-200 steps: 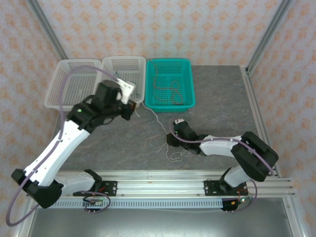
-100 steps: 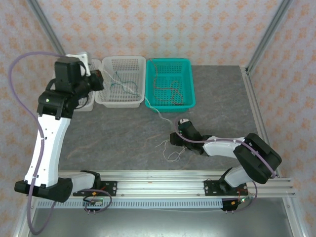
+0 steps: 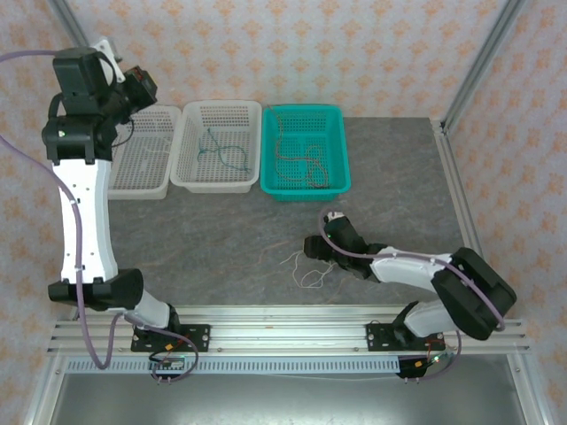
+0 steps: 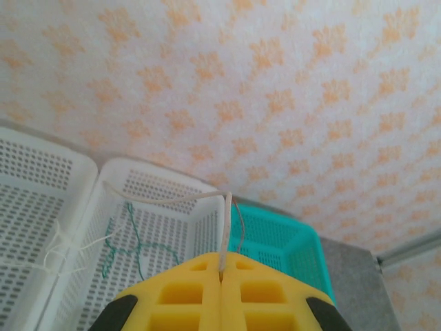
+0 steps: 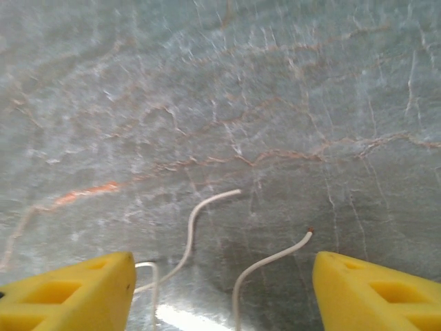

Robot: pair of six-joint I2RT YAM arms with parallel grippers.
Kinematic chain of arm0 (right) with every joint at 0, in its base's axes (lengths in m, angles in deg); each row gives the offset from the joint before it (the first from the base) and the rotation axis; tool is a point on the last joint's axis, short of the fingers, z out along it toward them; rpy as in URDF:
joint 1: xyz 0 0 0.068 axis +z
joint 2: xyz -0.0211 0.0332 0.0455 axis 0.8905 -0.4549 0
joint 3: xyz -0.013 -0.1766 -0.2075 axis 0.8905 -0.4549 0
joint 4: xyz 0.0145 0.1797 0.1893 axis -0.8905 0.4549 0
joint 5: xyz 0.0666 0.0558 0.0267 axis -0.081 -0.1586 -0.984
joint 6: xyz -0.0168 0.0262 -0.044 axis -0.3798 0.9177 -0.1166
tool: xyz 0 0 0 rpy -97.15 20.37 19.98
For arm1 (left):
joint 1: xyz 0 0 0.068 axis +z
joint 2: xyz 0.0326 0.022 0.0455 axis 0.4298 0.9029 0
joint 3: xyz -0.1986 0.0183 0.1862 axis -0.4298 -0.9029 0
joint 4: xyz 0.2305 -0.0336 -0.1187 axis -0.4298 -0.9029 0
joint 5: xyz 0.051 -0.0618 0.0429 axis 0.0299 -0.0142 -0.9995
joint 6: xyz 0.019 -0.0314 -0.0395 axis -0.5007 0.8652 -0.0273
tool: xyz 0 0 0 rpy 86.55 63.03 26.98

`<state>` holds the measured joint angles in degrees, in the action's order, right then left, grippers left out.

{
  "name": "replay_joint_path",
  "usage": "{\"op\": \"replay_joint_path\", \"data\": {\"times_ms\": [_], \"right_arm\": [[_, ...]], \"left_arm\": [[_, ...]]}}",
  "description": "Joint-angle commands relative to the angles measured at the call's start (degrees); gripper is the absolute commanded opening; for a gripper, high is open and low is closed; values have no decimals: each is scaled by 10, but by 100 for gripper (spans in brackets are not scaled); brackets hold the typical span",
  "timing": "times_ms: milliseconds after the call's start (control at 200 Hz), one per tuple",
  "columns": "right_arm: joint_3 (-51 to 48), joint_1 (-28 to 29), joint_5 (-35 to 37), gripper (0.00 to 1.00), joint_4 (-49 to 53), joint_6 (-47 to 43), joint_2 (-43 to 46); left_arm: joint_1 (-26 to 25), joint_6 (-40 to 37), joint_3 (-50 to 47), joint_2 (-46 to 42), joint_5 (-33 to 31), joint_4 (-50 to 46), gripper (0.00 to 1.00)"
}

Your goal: Untangle the cables

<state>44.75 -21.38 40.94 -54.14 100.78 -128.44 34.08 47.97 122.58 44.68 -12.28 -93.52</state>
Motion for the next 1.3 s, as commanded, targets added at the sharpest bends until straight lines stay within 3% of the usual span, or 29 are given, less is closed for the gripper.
{"op": "replay_joint_path", "data": {"times_ms": [0, 200, 350, 540, 731, 876, 976, 1066, 1166, 1296], "right_arm": [[-2, -3, -6, 74, 27, 1, 50], [14, -3, 5, 85, 80, -16, 151], [33, -3, 37, 87, 120, -19, 211], [38, -4, 61, 87, 130, 7, 244], [26, -4, 63, 87, 107, 54, 245], [21, -4, 67, 87, 90, 70, 242], [28, -4, 72, 87, 88, 67, 234], [36, -4, 70, 86, 89, 68, 230], [40, -4, 64, 87, 92, 66, 234], [46, -4, 70, 87, 107, 50, 241]], "left_arm": [[38, 24, 79, 30, 6, 19, 0], [99, 29, 244, 133, -16, -8, 0], [135, 41, 251, 163, -22, 28, 0], [145, 35, 266, 208, 2, 48, 0], [145, -4, 240, 245, -50, -16, 0], [145, -12, 97, 242, -55, -10, 0], [144, 16, -71, 207, -46, 54, 16], [144, 29, -180, 178, -72, 100, 37], [145, 18, -199, 168, -80, 88, 62], [144, 20, -195, 110, -63, 86, 71]]}}
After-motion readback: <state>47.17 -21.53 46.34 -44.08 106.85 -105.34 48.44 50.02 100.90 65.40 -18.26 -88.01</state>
